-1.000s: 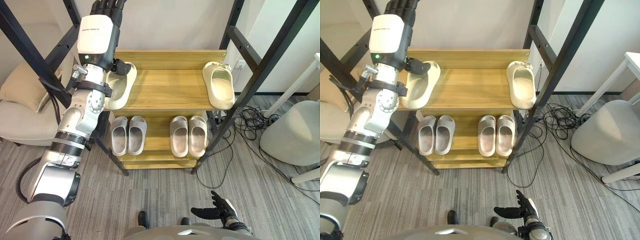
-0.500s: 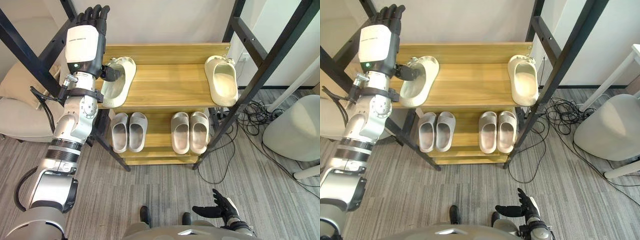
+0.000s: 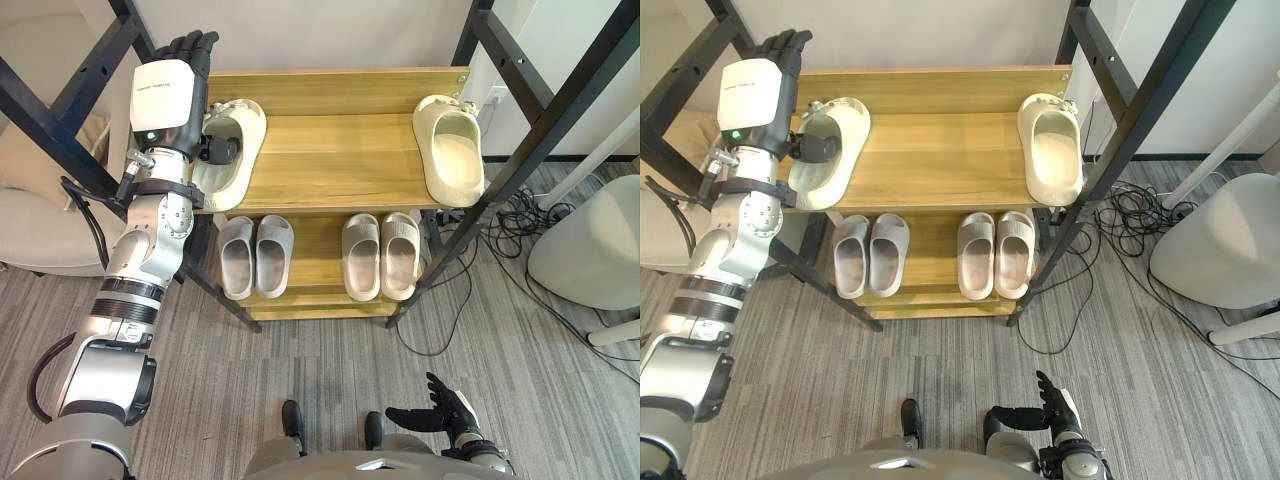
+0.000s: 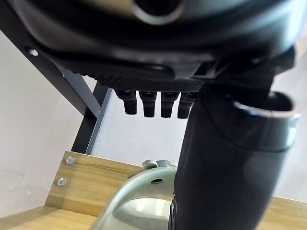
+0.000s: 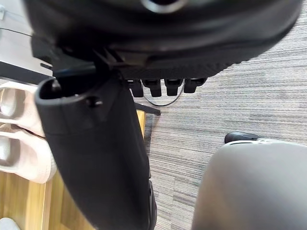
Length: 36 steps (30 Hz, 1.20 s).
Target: Organize the slippers on the shoe rack
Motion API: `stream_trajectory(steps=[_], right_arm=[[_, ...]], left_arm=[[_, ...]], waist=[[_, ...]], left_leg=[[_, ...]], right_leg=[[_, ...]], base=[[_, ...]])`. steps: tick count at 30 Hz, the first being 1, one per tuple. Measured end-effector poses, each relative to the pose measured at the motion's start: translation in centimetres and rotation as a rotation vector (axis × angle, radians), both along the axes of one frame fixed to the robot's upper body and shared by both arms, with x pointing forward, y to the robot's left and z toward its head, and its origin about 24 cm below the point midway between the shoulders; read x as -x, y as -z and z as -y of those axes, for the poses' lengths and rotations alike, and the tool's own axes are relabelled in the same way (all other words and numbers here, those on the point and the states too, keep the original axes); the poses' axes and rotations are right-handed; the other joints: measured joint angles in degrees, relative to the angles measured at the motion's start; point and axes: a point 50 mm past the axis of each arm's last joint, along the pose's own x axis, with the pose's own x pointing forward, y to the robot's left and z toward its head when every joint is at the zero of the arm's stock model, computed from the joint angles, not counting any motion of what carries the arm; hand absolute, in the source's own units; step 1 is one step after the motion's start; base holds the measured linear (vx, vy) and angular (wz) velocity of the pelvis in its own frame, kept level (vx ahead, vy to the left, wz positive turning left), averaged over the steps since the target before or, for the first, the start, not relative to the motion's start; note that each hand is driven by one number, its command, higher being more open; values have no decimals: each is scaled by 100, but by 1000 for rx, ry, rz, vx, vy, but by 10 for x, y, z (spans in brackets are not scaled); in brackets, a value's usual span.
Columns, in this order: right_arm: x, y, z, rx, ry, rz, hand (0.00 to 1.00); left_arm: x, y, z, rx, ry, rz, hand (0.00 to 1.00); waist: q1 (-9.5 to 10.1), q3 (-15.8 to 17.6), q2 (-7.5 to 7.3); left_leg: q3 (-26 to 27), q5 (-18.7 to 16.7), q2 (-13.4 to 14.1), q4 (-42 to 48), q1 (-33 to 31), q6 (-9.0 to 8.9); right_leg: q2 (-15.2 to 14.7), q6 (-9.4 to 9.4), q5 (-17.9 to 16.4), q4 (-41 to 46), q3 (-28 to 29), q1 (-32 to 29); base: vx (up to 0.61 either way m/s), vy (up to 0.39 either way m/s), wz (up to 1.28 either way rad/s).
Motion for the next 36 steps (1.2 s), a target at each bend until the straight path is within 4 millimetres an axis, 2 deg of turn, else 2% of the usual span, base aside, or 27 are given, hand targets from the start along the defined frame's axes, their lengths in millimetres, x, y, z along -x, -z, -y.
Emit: stream_trajectory(steps=[4,16,26,27,31,36], right_arm=[[-4,-3,-2,-1,0,21,100],[-4,-3,-5,-4,12,28,100],[-5,-3,-5,-4,11,29,100],[-5,-3,-5,-4,11,28,100],[-5,-3,-6,-5,9,28,100],[-4,-2,-6,-6,10,25,100]], left_arm=[[-1,-3,1,1,-3,9,0],[-3,-11,4,22,6,42,0],[-2,-5,53,78,173,59,0],[-1,-4,62,86,207,60,0],[-1,4,80,87,264,37,0],[-1,7,93,109,308,21,0]], waist=[[-82,27,-45],[-80,19,-64],[-139,19,-86],[-165,18,-88],[-273,17,-90],[-398,17,-90]], left_leg=[[96,7,8,2,-34,9],[144,43,-1,2,-17,59],[57,83,-75,2,18,116],[58,89,-88,2,21,125],[93,92,-99,1,72,130],[222,91,-93,-1,95,130]], right_leg=[[9,-7,93,-94,101,-43],[3,-7,161,-98,145,-52],[-67,27,183,-120,62,39],[-79,37,189,-116,61,40],[-96,52,202,-112,97,65],[-100,69,253,-122,215,25]], base=[[-34,10,-17],[-38,14,-2],[-24,22,5],[-39,33,0],[-23,15,-3],[-38,13,-14]])
